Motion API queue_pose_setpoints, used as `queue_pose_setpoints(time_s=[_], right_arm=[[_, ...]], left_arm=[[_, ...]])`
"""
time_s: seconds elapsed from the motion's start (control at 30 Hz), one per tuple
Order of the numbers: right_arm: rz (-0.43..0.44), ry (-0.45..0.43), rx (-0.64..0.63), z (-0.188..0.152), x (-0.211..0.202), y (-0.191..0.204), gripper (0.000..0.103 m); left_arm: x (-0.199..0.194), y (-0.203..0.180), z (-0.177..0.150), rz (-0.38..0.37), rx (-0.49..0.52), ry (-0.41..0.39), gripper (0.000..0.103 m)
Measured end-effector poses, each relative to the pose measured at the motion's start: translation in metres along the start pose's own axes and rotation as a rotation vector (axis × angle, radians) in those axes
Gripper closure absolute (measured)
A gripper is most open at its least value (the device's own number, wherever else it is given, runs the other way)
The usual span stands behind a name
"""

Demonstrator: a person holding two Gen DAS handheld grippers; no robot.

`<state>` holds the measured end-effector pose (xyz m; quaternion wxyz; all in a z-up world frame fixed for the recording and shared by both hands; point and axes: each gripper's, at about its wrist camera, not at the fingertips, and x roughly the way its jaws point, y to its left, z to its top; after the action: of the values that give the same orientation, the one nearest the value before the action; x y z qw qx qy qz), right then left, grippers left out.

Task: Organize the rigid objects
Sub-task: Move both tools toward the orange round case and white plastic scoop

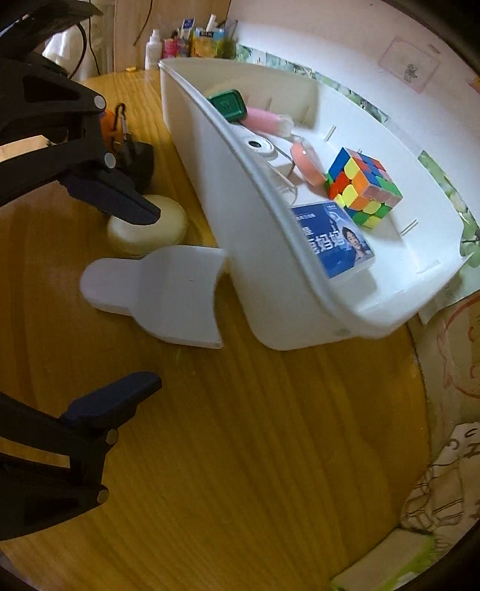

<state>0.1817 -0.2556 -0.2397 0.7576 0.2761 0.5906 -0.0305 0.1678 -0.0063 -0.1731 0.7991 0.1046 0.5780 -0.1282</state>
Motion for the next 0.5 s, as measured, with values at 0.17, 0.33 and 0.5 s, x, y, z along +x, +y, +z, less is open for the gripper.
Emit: queue_pose_setpoints(time_s=[0.17,0.33,0.5], right_arm=[[-0.073,-0.027,-0.023,0.003,0.004,0.011,0.021],[-0.135,-0.052,-0.049,0.006,0.008,0.017,0.023],[-0.153,-0.068,-0.055,0.009,0.009,0.021,0.026]], left_arm=[[0.01,0.005,0.007,0.006,0.027,0.009,0.022],[0.018,0.014,0.009,-0.028,0.017,0.028,0.021],[0.024,0.017,0.012,-0.046,0.019,0.04,0.02]])
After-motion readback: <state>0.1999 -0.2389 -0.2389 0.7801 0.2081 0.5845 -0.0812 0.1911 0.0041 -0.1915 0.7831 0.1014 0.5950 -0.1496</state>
